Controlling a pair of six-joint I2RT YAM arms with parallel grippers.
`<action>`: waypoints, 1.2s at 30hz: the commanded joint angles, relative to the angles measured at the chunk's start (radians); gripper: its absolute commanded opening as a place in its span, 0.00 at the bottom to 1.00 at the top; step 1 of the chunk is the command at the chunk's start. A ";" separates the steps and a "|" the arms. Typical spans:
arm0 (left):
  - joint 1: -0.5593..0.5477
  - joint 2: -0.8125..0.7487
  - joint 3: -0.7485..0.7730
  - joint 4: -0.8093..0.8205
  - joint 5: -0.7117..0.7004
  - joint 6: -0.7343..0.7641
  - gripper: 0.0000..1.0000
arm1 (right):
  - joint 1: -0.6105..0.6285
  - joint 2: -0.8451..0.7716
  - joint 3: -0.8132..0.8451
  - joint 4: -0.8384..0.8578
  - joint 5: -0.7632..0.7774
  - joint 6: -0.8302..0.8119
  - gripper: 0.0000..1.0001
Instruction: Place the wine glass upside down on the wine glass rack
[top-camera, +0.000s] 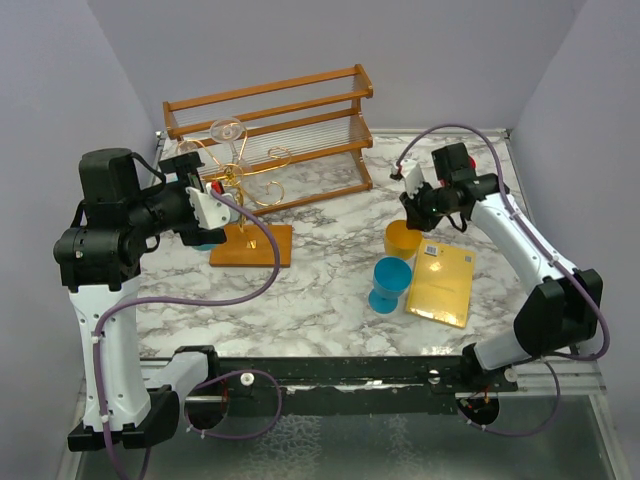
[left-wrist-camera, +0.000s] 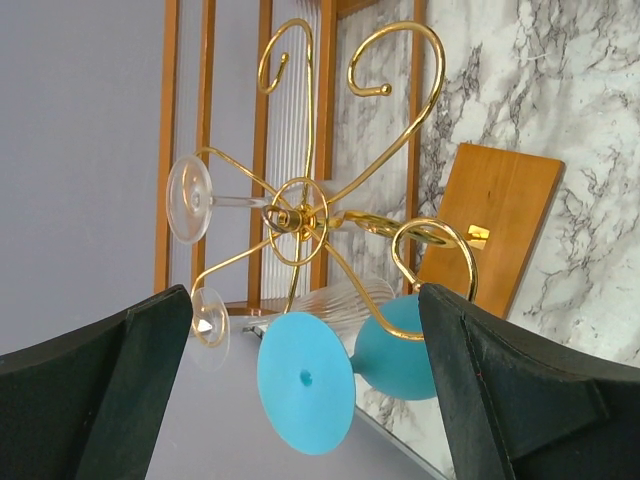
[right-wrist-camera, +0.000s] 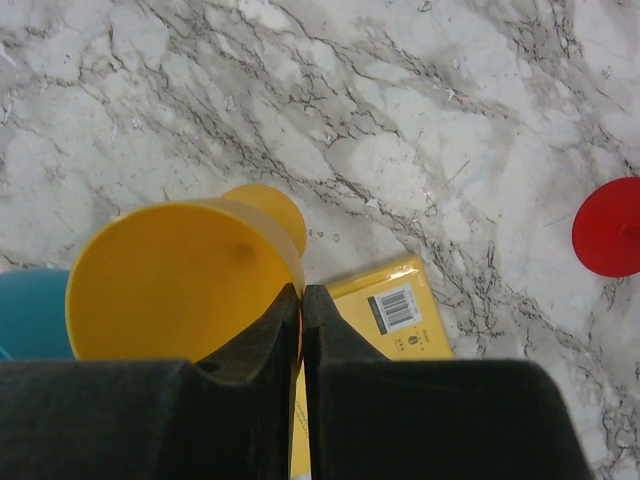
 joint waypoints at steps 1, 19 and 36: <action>-0.004 -0.001 0.016 0.041 0.070 -0.039 0.99 | 0.006 0.038 0.072 0.015 -0.010 0.023 0.02; -0.004 -0.010 0.039 0.358 0.083 -0.537 0.99 | 0.006 0.108 0.444 0.024 -0.044 0.054 0.01; -0.004 0.062 -0.140 1.074 0.148 -1.628 0.98 | 0.006 -0.124 0.493 0.368 -0.240 0.302 0.01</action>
